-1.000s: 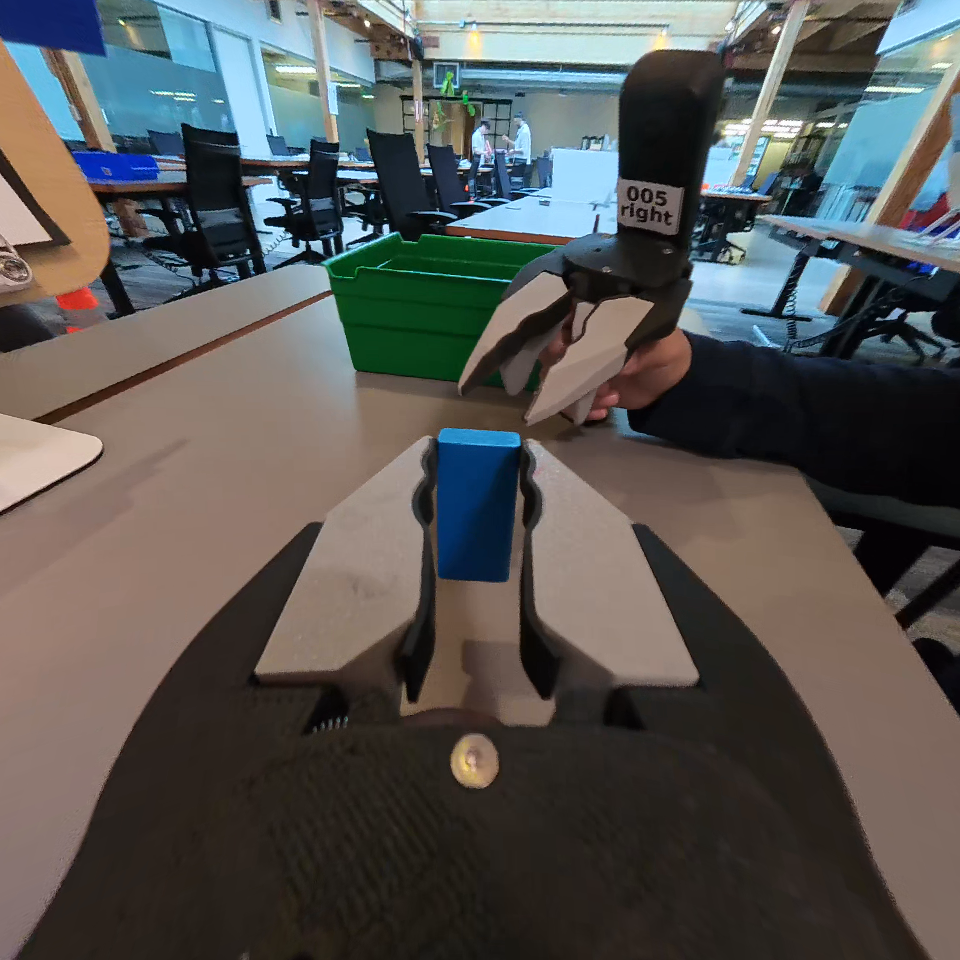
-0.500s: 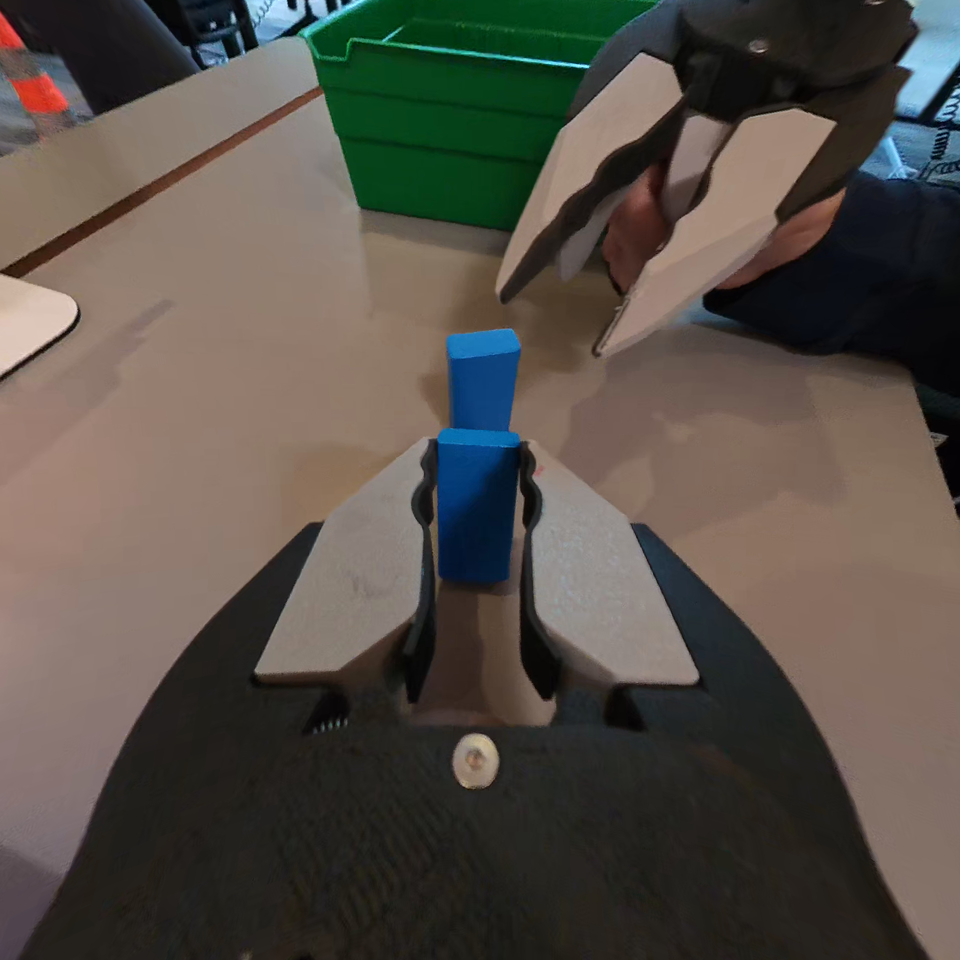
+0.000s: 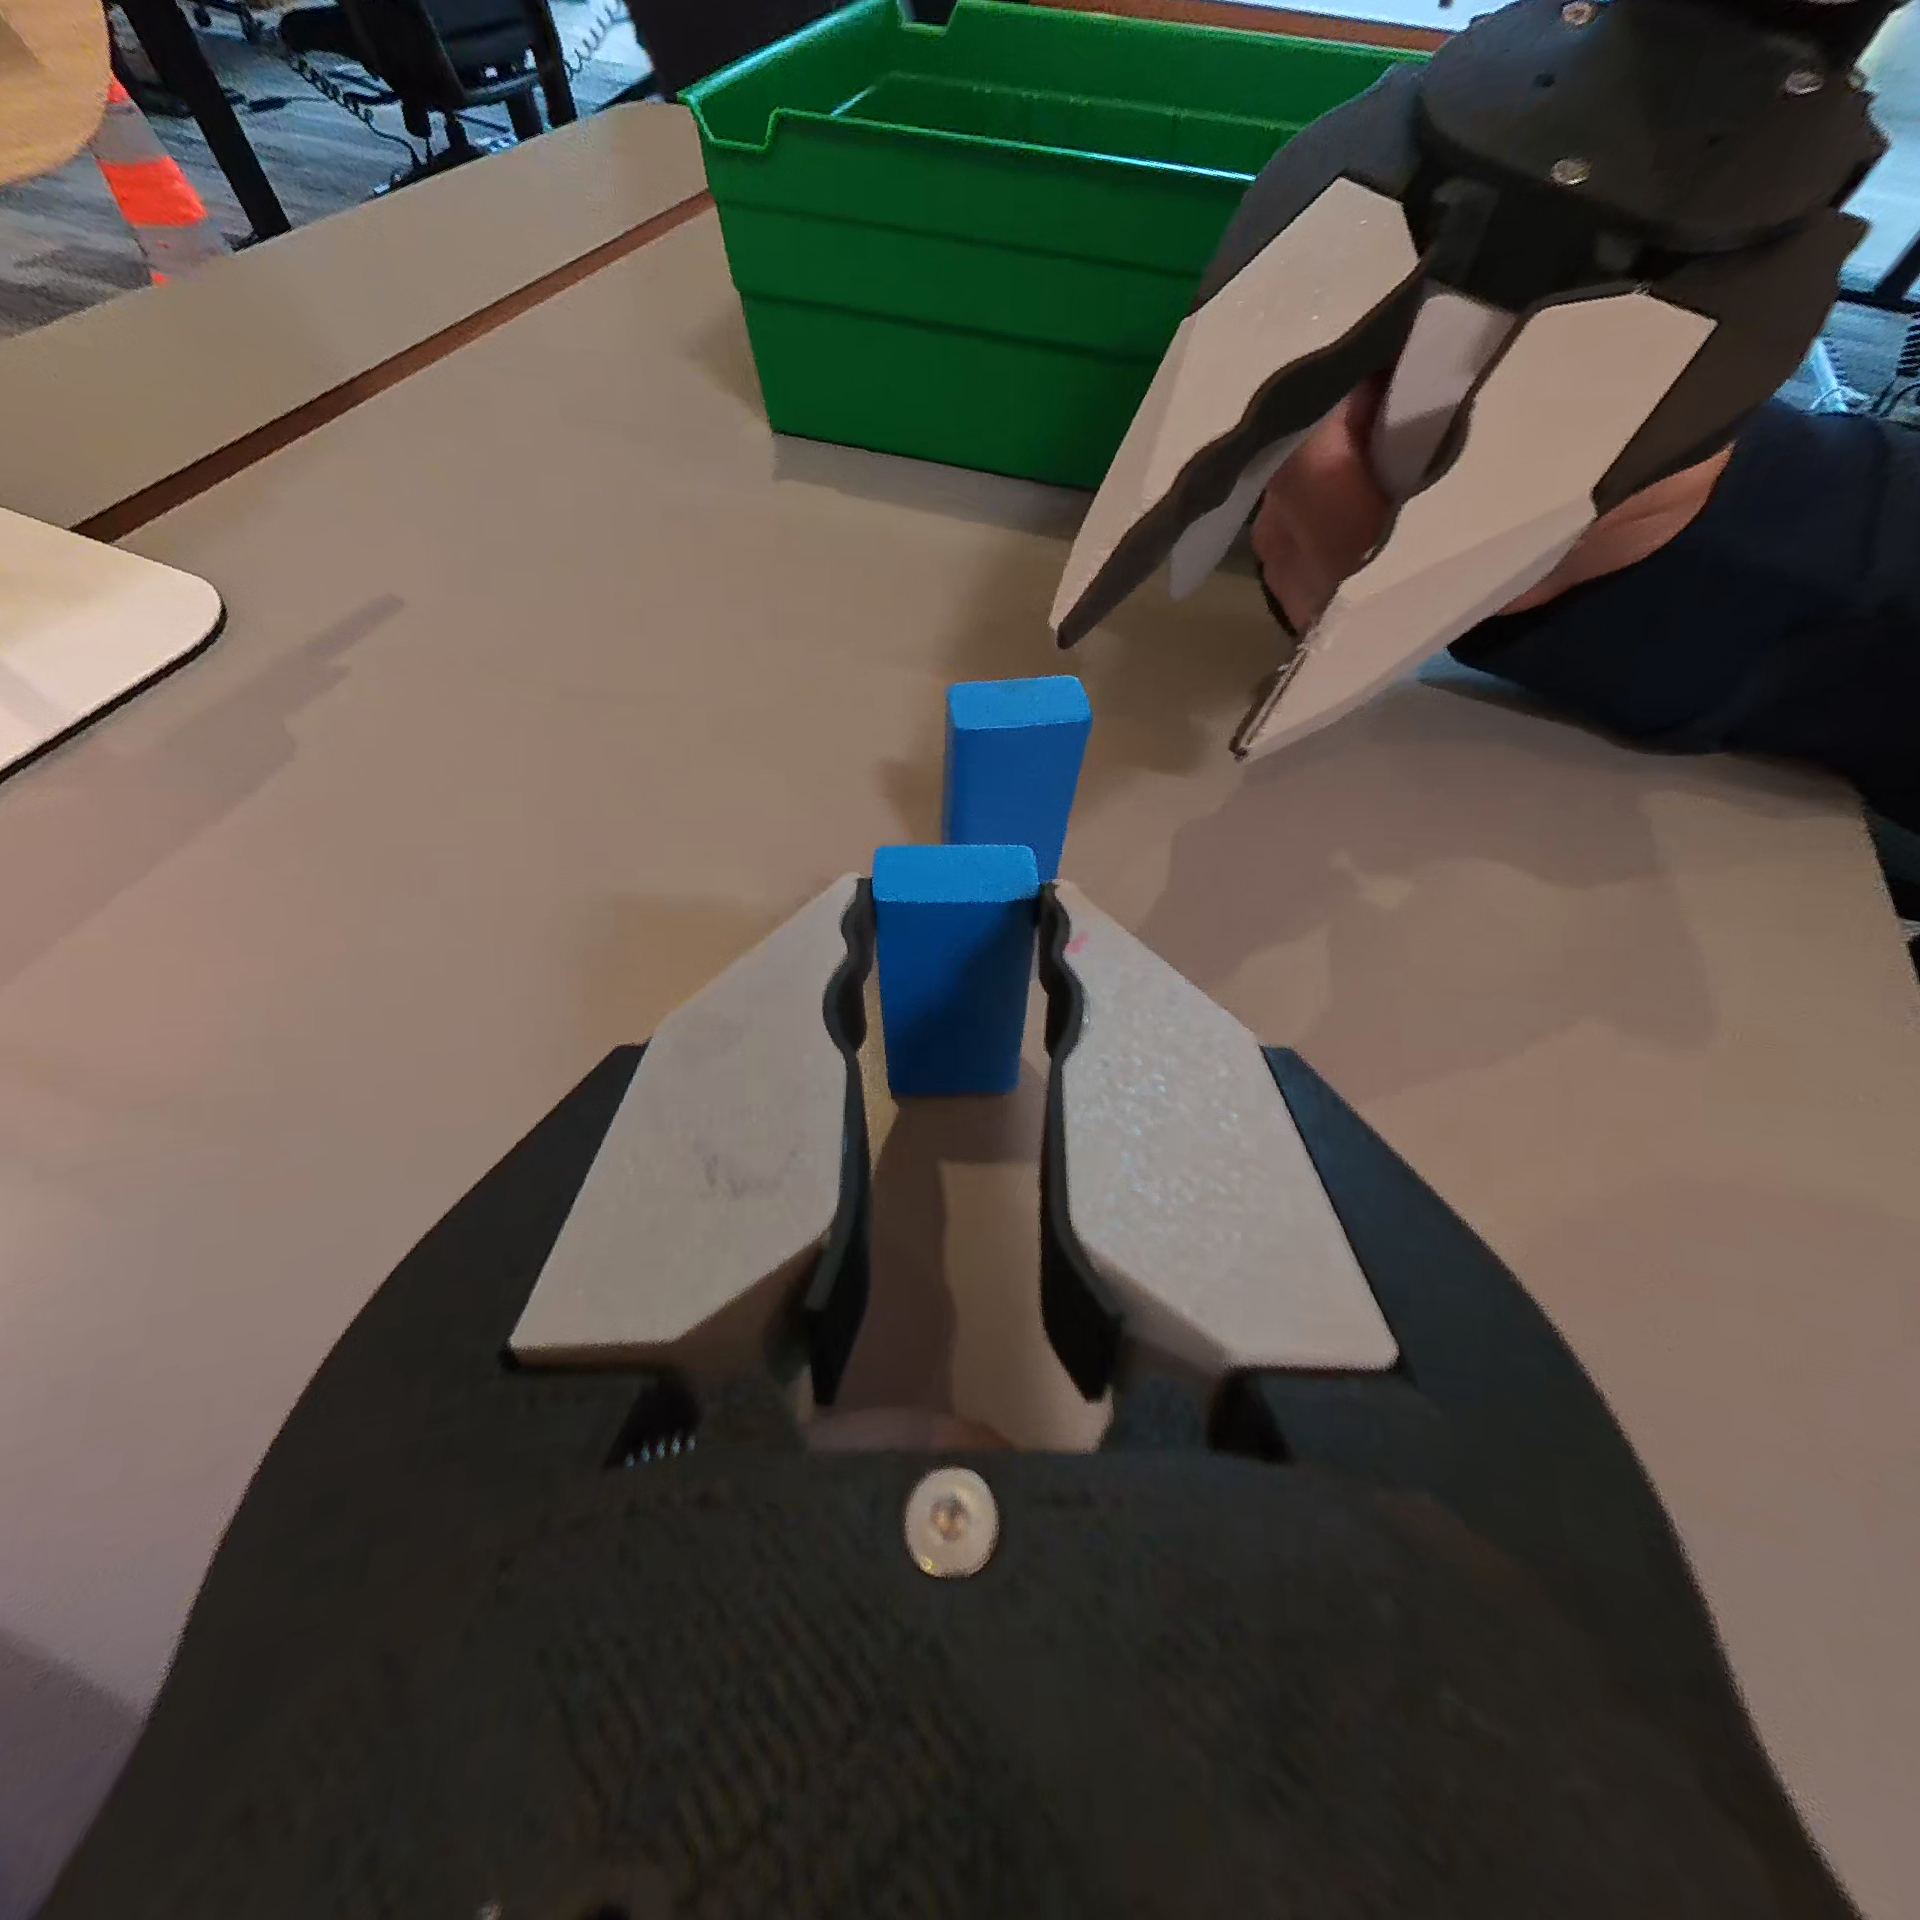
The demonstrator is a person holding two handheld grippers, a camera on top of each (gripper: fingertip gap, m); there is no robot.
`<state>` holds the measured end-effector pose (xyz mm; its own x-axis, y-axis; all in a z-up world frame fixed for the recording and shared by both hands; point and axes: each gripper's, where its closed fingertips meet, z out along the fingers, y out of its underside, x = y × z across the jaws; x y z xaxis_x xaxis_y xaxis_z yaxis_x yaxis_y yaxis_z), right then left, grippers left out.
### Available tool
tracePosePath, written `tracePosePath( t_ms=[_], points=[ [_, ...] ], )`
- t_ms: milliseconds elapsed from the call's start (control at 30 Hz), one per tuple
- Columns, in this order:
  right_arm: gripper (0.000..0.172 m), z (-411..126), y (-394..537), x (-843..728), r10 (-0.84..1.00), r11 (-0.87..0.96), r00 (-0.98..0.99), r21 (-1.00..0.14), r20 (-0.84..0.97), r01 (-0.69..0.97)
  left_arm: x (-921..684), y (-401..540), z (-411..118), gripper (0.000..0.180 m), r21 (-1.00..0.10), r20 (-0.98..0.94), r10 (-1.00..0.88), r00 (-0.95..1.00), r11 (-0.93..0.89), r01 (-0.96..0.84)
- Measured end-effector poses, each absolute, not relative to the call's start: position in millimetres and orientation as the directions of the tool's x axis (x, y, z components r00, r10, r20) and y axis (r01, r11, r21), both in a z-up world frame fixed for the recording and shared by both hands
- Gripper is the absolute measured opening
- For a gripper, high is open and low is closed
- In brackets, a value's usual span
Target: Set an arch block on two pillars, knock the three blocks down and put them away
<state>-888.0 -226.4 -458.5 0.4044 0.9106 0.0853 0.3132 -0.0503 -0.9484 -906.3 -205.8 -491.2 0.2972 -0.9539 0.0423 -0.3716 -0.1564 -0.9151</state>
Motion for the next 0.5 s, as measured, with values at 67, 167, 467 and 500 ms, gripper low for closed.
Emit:
tracePosePath(
  t_ms=[67, 167, 467, 500],
  points=[
    [0.032, -459, -225, -887, 0.910, -0.052, 0.407, -0.948, 0.085, 0.315, -907, -206, -491, 0.029, -0.915, 0.036, -0.955, 0.293, -0.150, -0.375],
    [0.032, -459, -222, -883, 0.903, -0.059, 0.422, -0.948, 0.083, 0.313, -911, -208, -492, 0.029, -0.913, 0.032, -0.960, 0.278, -0.141, -0.382],
    [0.036, -470, -218, -873, 0.896, -0.151, 0.445, -0.933, 0.010, 0.326, -917, -206, -493, 0.030, -0.908, 0.075, -0.955, 0.285, -0.184, -0.377],
    [0.036, -470, -219, -873, 0.894, -0.159, 0.447, -0.933, 0.002, 0.322, -917, -206, -494, 0.031, -0.906, 0.062, -0.955, 0.290, -0.175, -0.384]
  ],
)
